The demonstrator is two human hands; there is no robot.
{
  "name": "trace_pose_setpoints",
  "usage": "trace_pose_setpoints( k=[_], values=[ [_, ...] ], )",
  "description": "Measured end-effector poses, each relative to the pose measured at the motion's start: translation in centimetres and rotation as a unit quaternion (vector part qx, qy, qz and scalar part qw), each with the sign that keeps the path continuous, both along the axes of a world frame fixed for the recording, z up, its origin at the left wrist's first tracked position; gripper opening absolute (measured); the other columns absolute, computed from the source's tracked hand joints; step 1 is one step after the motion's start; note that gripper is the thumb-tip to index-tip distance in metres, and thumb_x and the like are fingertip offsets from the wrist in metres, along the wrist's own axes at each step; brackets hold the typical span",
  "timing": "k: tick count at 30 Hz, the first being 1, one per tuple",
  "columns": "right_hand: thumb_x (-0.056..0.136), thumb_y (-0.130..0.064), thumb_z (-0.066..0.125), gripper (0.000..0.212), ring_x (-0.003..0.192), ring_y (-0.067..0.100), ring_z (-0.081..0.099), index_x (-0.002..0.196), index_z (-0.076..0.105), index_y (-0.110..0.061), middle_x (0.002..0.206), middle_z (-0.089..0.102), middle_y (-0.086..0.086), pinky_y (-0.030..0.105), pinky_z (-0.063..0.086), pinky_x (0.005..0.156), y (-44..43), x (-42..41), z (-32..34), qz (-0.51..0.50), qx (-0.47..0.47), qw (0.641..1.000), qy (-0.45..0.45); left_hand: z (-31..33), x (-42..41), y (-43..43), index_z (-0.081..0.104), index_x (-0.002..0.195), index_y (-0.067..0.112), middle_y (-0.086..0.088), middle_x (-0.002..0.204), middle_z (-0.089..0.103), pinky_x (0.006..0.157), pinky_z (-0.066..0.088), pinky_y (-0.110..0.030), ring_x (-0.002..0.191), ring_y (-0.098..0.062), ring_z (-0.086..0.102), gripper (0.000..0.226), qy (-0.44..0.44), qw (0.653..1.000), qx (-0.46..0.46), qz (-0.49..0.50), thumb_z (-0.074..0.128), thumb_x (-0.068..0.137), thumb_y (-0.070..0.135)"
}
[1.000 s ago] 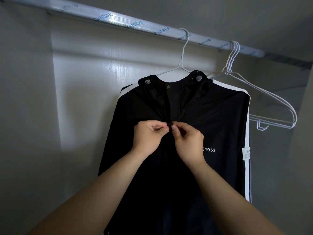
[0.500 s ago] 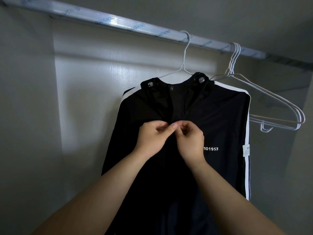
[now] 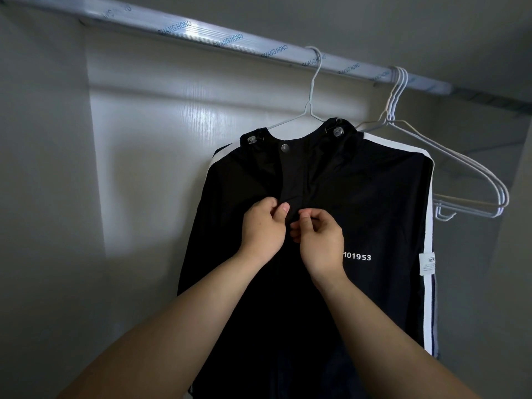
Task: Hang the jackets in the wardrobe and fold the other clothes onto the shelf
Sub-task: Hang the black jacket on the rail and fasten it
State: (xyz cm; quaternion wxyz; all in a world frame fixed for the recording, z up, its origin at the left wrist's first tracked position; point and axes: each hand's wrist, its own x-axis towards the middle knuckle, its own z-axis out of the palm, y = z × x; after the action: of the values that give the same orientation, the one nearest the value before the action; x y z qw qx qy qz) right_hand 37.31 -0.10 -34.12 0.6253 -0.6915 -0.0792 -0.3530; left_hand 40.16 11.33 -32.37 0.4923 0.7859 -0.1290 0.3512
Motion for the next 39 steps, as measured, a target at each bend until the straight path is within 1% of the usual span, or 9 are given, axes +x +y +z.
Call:
trace_pose_setpoints(
  k=[8, 13, 16, 22, 27, 29, 32, 35, 39],
  values=[
    [0.102, -0.032, 0.055, 0.012, 0.071, 0.006, 0.072, 0.095, 0.065, -0.032, 0.079, 0.074, -0.012, 0.038, 0.061, 0.078, 0.2, 0.1, -0.4, -0.013, -0.006, 1.000, 0.021, -0.3, 0.2, -0.1, 0.040, 0.061, 0.023, 0.010, 0.057, 0.044, 0.049, 0.030, -0.016, 0.050, -0.004, 0.043, 0.044, -0.004, 0.999, -0.042, 0.003, 0.063, 0.098, 0.030],
    [0.102, -0.031, 0.056, 0.013, 0.070, 0.006, 0.072, 0.094, 0.066, -0.030, 0.079, 0.074, -0.014, 0.037, 0.062, 0.076, -0.5, -0.3, -2.1, -0.013, -0.013, 0.998, 0.066, -1.9, -0.8, 0.6, 0.068, 0.088, 0.029, 0.016, 0.080, 0.069, 0.069, 0.045, -0.005, 0.079, 0.008, 0.064, 0.017, 0.014, 0.997, -0.061, -0.035, 0.067, 0.094, 0.045],
    [0.099, -0.027, 0.058, 0.012, 0.068, 0.006, 0.072, 0.090, 0.066, -0.029, 0.076, 0.074, -0.014, 0.033, 0.061, 0.072, -1.4, -0.7, -4.9, -0.015, -0.018, 0.993, 0.116, -5.5, -1.1, 0.9, 0.073, 0.098, 0.022, 0.011, 0.086, 0.072, 0.075, 0.051, -0.014, 0.084, -0.001, 0.069, 0.032, 0.063, 0.996, -0.054, -0.046, 0.062, 0.095, 0.052],
    [0.093, -0.020, 0.057, 0.017, 0.063, 0.007, 0.071, 0.086, 0.071, -0.026, 0.074, 0.075, -0.005, 0.025, 0.058, 0.060, -2.7, -1.4, -13.3, -0.011, -0.014, 0.970, 0.242, -15.5, -1.3, 0.5, 0.070, 0.094, 0.021, 0.007, 0.085, 0.071, 0.078, 0.054, -0.027, 0.085, -0.012, 0.069, 0.022, 0.210, 0.976, -0.047, -0.044, 0.062, 0.098, 0.041],
    [0.094, -0.014, 0.057, 0.027, 0.058, 0.017, 0.068, 0.070, 0.068, -0.017, 0.066, 0.071, 0.005, 0.041, 0.058, 0.064, -2.6, -2.1, -21.1, 0.013, -0.010, 0.939, 0.344, -22.8, -1.6, 0.5, 0.066, 0.081, 0.025, 0.013, 0.073, 0.065, 0.062, 0.042, -0.012, 0.071, -0.002, 0.061, 0.018, 0.286, 0.957, 0.034, -0.047, 0.065, 0.096, 0.034],
    [0.094, -0.009, 0.054, 0.027, 0.060, 0.029, 0.064, 0.070, 0.065, -0.003, 0.068, 0.068, 0.017, 0.043, 0.055, 0.061, -2.2, -2.4, -24.0, 0.028, -0.011, 0.920, 0.390, -25.5, -1.8, 0.7, 0.071, 0.089, 0.025, 0.017, 0.078, 0.066, 0.063, 0.040, -0.006, 0.074, 0.001, 0.060, 0.010, 0.316, 0.946, 0.053, -0.049, 0.067, 0.095, 0.032],
    [0.093, -0.004, 0.051, 0.025, 0.050, 0.020, 0.055, 0.070, 0.060, -0.005, 0.067, 0.060, 0.013, 0.029, 0.047, 0.050, -1.5, -3.1, -27.8, 0.062, 0.044, 0.873, 0.482, -29.8, -1.9, 1.2, 0.074, 0.092, 0.017, 0.000, 0.089, 0.072, 0.075, 0.047, -0.026, 0.087, -0.018, 0.067, 0.018, 0.385, 0.919, 0.069, -0.040, 0.062, 0.097, 0.028],
    [0.098, -0.018, 0.056, 0.017, 0.058, 0.020, 0.059, 0.092, 0.065, -0.005, 0.078, 0.060, 0.012, 0.028, 0.048, 0.053, -0.5, -4.1, -30.6, 0.078, 0.105, 0.824, 0.551, -33.5, -2.4, 1.6, 0.069, 0.083, 0.011, -0.016, 0.091, 0.071, 0.076, 0.048, -0.033, 0.086, -0.032, 0.067, 0.020, 0.468, 0.882, -0.033, -0.046, 0.060, 0.099, 0.021],
    [0.100, -0.019, 0.058, 0.016, 0.078, 0.029, 0.061, 0.108, 0.059, -0.006, 0.098, 0.058, 0.016, 0.033, 0.049, 0.058, 0.1, -5.1, -33.8, 0.082, 0.222, 0.764, 0.601, -36.9, -3.2, 2.1, 0.060, 0.089, 0.015, -0.007, 0.090, 0.061, 0.063, 0.044, -0.028, 0.071, -0.018, 0.057, 0.010, 0.602, 0.752, -0.267, -0.043, 0.063, 0.098, 0.020]
  ],
)
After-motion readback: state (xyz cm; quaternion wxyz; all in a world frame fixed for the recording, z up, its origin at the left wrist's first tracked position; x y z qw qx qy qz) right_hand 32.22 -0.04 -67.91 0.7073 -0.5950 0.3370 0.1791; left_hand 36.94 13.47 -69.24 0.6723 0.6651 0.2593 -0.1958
